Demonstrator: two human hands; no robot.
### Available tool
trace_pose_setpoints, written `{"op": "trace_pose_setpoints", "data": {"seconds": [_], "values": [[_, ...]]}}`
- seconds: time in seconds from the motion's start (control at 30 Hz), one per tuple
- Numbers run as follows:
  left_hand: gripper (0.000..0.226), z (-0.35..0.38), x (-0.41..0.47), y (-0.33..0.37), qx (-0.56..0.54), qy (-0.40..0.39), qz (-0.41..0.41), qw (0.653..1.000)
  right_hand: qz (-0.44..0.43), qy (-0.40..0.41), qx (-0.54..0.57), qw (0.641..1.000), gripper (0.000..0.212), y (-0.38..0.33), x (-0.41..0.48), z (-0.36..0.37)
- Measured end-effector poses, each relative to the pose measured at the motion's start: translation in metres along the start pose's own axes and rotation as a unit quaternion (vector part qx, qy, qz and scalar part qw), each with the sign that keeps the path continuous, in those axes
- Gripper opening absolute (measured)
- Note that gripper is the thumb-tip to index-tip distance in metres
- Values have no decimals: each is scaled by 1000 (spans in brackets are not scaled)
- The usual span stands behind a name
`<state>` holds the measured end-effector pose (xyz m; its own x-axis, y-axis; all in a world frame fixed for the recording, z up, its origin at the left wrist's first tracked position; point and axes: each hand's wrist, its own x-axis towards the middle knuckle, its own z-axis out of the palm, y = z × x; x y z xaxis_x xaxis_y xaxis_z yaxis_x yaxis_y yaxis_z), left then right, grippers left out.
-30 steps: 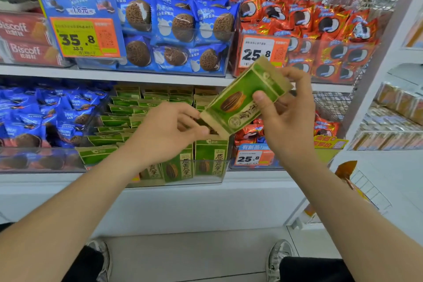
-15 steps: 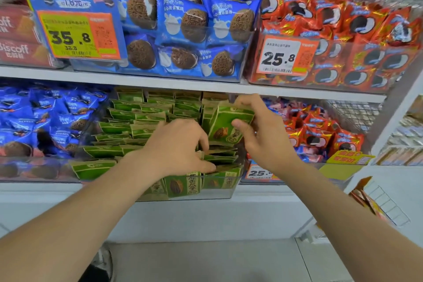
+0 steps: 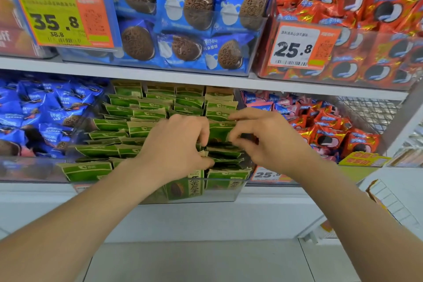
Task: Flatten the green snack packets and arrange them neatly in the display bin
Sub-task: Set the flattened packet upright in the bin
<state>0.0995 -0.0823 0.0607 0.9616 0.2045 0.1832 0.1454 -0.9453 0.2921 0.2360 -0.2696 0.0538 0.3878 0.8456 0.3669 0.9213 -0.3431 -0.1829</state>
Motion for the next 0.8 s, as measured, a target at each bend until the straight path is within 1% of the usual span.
{"op": "trace_pose_setpoints", "data": {"seconds": [0.03,0.1,0.17,0.23,0.33,0.47,0.53,0.6,0.63,0.7,0.73,0.77,0.8], "values": [[38,0,0,-1,-12,4,0,1000,13,-33,13,999,18,-1,-2,-3],[33,0,-1,-2,-21,2,10,1000,36,-70,27,997,34,0,-5,-8],[26,1,-3,-2,-19,-6,26,999,37,-76,-4,996,36,2,-5,-9],[21,2,-3,-1,-9,-11,41,999,24,-76,-40,996,32,2,-3,-3],[23,6,-1,0,22,-15,64,998,-1,-35,-92,995,21,7,1,7],[31,13,2,2,102,-59,73,990,0,29,-76,997,6,9,11,19],[32,15,3,3,118,-76,58,988,22,54,-61,996,8,7,16,24],[37,14,6,6,92,-67,27,993,58,73,-70,993,17,5,22,24],[45,13,8,7,64,-57,9,996,60,77,-73,993,25,3,25,22],[56,11,13,7,2,-45,-17,999,50,60,-69,995,41,2,29,17],[58,12,14,6,-16,-38,-22,999,43,35,-65,996,48,3,30,16],[58,14,15,5,-22,-29,-19,999,31,4,-64,998,47,5,30,15],[57,17,16,5,-21,-20,-8,1000,22,-28,-76,996,36,7,29,15]]}}
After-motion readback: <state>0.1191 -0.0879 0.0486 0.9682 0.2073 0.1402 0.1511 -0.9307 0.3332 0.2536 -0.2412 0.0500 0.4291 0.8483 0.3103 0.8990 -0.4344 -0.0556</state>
